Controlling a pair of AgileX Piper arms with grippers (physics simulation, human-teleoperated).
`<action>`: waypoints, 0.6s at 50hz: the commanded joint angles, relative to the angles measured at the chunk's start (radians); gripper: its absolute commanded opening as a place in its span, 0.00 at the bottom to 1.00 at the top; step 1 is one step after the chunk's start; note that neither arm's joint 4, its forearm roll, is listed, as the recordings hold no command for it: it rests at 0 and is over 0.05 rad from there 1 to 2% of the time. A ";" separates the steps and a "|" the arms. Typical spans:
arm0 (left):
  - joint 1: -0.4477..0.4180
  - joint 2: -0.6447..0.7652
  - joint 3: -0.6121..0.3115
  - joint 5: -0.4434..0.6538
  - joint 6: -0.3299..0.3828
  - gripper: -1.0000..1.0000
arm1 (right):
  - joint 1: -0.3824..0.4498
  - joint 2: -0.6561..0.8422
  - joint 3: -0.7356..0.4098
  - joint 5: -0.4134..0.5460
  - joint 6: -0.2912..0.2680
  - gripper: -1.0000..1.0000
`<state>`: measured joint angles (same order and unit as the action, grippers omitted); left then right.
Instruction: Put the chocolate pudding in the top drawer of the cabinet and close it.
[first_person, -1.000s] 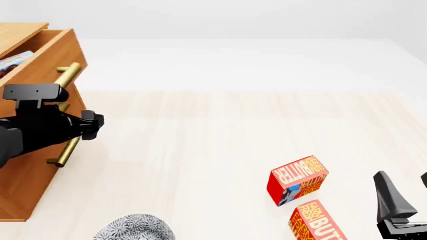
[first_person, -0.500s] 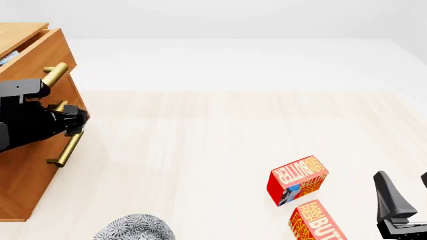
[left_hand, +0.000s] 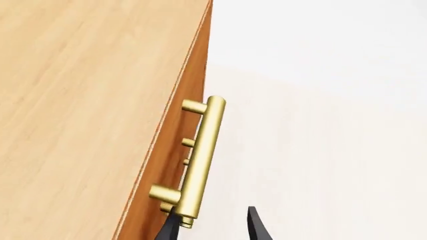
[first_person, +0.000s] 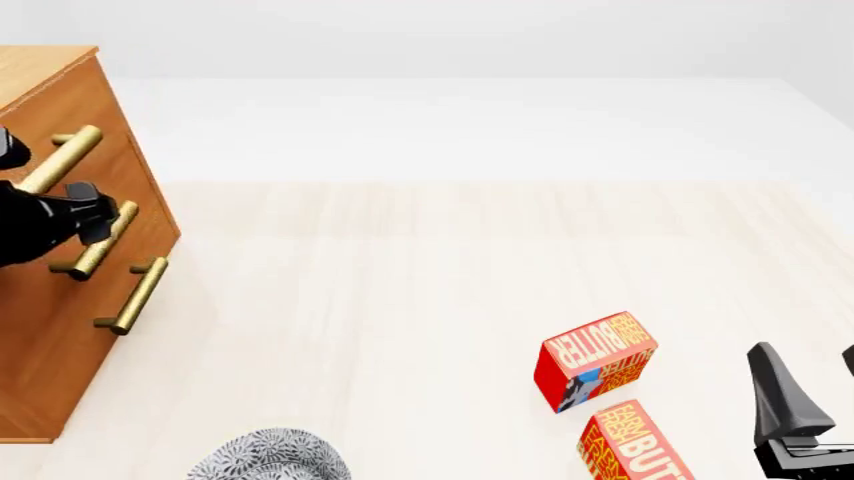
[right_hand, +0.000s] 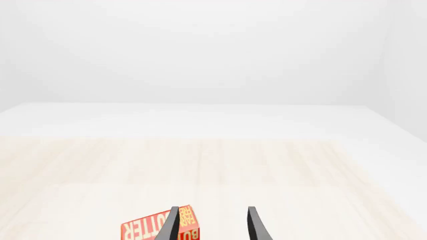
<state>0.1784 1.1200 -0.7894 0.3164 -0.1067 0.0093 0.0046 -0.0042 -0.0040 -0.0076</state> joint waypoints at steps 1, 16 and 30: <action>0.133 -0.007 -0.062 0.034 0.028 1.00 | 0.000 0.000 0.000 0.000 0.000 1.00; 0.336 -0.048 -0.139 0.067 0.129 1.00 | 0.000 0.000 0.000 0.000 0.000 1.00; 0.310 -0.235 -0.264 0.236 0.134 1.00 | 0.000 0.000 0.000 0.000 0.000 1.00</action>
<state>0.2514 1.0753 -0.8965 0.5288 -0.0020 0.0093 0.0046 -0.0042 -0.0040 -0.0075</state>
